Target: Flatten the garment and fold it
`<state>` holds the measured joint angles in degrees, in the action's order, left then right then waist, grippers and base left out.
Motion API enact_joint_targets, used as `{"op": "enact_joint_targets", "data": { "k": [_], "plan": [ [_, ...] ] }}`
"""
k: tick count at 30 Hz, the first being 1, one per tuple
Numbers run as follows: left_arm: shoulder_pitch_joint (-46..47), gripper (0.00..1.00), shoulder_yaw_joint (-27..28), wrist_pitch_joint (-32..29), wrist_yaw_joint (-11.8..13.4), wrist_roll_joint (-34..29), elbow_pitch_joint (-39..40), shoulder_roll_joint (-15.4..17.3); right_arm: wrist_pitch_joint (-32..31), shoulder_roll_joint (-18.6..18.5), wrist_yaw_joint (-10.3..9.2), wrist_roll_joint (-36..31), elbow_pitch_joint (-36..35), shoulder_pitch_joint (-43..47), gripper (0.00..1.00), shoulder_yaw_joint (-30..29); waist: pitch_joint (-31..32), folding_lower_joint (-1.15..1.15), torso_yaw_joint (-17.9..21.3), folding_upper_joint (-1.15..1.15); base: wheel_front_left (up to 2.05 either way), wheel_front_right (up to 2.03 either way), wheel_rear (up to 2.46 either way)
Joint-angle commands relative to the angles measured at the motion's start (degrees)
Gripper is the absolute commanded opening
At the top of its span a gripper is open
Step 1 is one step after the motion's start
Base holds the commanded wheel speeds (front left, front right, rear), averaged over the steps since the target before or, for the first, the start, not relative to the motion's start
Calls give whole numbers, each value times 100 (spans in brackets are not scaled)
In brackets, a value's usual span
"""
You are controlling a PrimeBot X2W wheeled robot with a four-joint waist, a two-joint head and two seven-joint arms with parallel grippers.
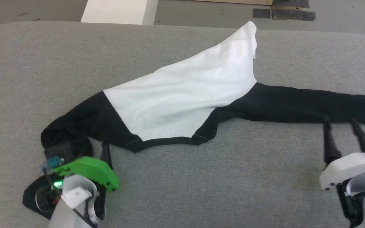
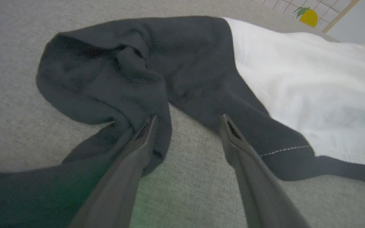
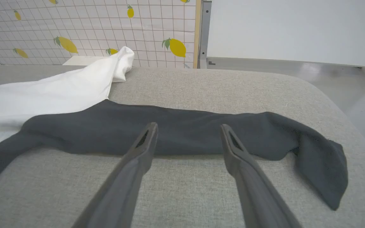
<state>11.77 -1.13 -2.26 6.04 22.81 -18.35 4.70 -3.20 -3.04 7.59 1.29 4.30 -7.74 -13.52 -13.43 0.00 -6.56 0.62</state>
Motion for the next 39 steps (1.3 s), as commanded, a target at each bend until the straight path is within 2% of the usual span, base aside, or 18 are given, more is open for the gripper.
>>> {"op": "enact_joint_targets", "data": {
  "k": [1, 4, 9, 14, 19, 23, 31, 38, 39],
  "plan": [
    [198, 100, 40, -82, 44, 37, -53, 80, -27, 12, -10, 133, -103, 102, 100, 130, -63, 0, 95, -62, 0, 0, 0],
    [435, 100, 50, -258, 80, 41, -162, 172, -97, 14, -10, 343, -290, 263, 100, 385, -122, 0, 217, -62, 0, 0, 0],
    [554, 100, -42, -216, 185, -128, -172, 245, -173, 15, -10, 516, -393, 419, 100, 516, -136, 0, 350, -62, 0, 0, 0],
    [367, 100, -73, -135, 347, -182, -2, 192, -196, 15, -10, 559, -418, 553, 100, 553, -47, 0, 393, -62, 0, 0, 0],
    [2, 100, -85, -502, 485, -43, 69, 120, -259, 15, -10, 615, -478, 643, 100, 563, 41, 0, 375, -62, 0, 0, 0],
    [-49, 100, -95, -836, 406, 116, 13, 148, -325, 15, -10, 638, -579, 641, 100, 595, 21, 0, 349, -62, 0, 0, 0],
    [572, 100, 37, -993, 182, 431, -335, 256, -433, 16, -10, 649, -800, 523, 100, 685, -282, 0, 360, -62, 0, 0, 0],
    [979, 100, 218, -1063, 321, 492, -839, 460, -471, 16, -10, 680, -834, 447, 100, 781, -448, 0, 439, -62, 0, 0, 0],
    [1001, 78, 254, -996, 348, 484, -869, 493, -470, 16, -10, 692, -832, 441, 100, 794, -456, 0, 447, -62, 0, 0, 0]
  ]
}}
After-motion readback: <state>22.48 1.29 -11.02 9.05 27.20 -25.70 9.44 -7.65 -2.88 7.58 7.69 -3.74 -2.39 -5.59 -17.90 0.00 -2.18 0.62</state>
